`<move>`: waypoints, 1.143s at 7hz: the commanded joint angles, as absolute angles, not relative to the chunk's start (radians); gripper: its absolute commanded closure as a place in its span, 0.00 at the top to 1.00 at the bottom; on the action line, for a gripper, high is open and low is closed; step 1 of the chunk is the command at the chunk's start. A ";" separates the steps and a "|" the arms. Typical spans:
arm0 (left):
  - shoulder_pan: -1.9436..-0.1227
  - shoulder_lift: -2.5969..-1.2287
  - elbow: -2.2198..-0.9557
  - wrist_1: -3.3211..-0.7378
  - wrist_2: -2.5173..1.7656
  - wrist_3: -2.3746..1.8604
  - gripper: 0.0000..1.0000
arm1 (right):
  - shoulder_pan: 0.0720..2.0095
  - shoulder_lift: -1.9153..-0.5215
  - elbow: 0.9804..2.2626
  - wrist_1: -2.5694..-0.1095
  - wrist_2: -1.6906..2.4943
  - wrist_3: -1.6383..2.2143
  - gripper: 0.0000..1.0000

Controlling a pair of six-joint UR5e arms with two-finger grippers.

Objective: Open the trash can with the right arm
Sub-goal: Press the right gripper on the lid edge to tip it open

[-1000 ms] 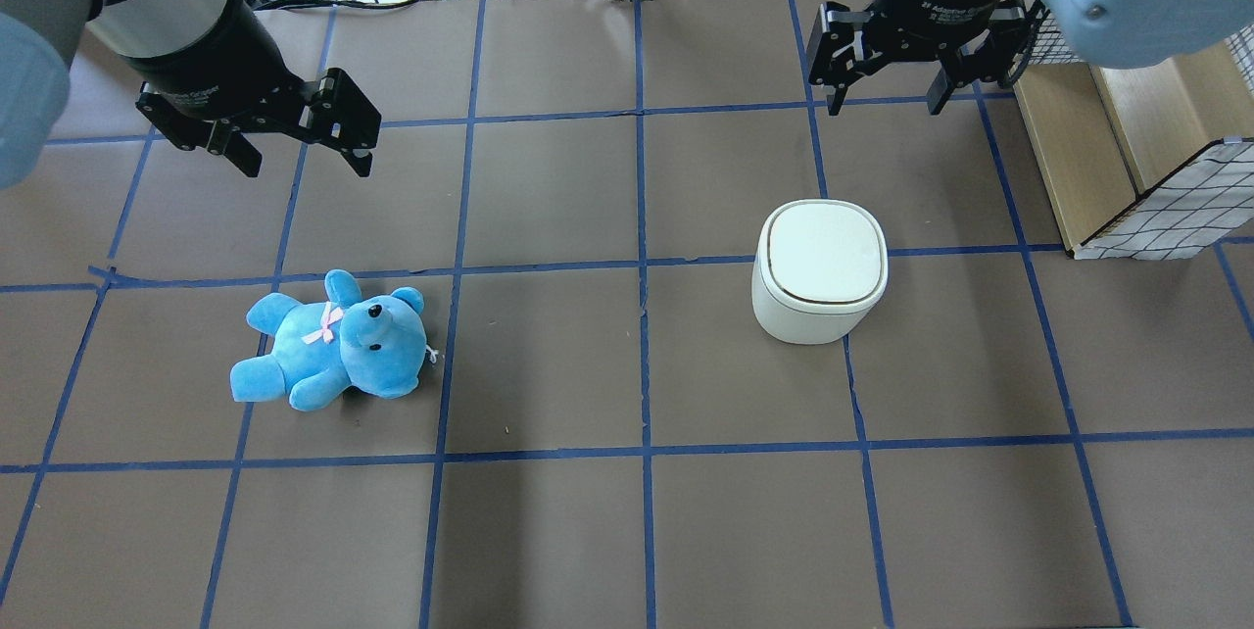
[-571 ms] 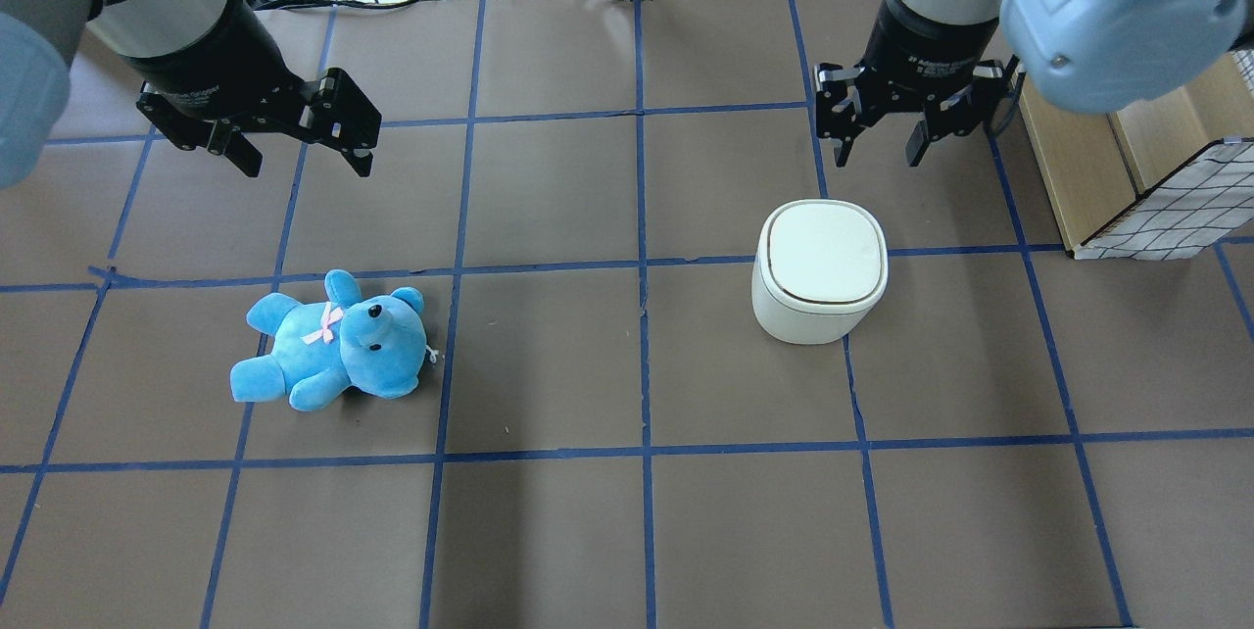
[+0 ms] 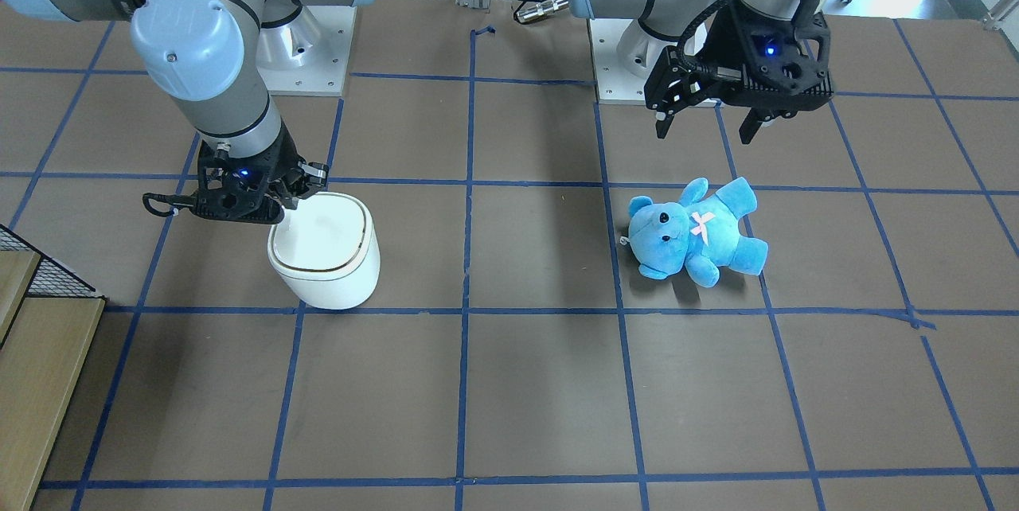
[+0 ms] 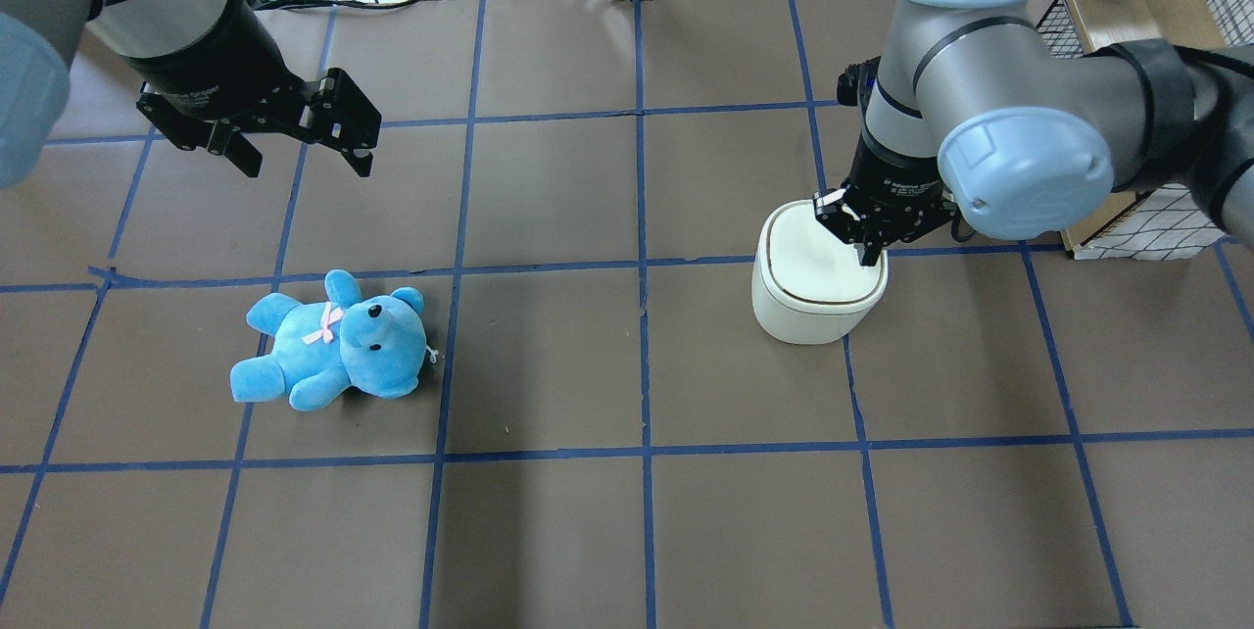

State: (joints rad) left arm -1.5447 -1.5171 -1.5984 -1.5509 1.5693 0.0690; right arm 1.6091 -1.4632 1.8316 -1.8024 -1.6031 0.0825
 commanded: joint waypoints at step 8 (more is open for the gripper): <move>-1.545 -1.517 -1.598 -1.551 1.569 0.069 1.00 | 1.606 -1.419 1.841 -1.848 -1.598 0.058 0.00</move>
